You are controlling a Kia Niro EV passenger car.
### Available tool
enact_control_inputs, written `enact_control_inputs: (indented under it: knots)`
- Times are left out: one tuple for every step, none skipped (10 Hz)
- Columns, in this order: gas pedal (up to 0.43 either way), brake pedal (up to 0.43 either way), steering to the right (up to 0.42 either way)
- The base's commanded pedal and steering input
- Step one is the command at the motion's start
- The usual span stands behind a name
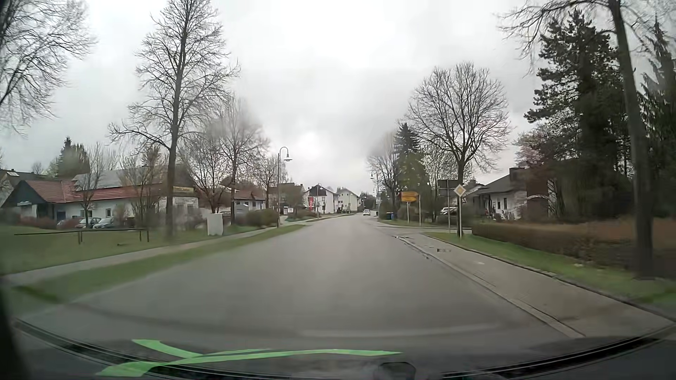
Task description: Follow the waypoints while adhering to traffic rules and regulations
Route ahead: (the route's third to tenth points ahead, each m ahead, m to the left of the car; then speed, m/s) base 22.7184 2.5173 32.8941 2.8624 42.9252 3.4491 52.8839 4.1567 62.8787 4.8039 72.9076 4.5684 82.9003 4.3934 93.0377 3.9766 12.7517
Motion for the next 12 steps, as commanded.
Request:
enact_control_inputs:
  knots:
    - [0.118,0.000,-0.011]
    - [0.098,0.000,-0.011]
    - [0.087,0.000,-0.011]
    - [0.079,0.000,-0.012]
    - [0.059,0.000,-0.012]
    - [0.059,0.000,-0.012]
    - [0.067,0.000,-0.012]
    - [0.079,0.000,-0.012]
    - [0.079,0.000,-0.012]
    - [0.079,0.000,-0.012]
    - [0.079,0.000,-0.011]
    - [0.079,0.000,-0.011]
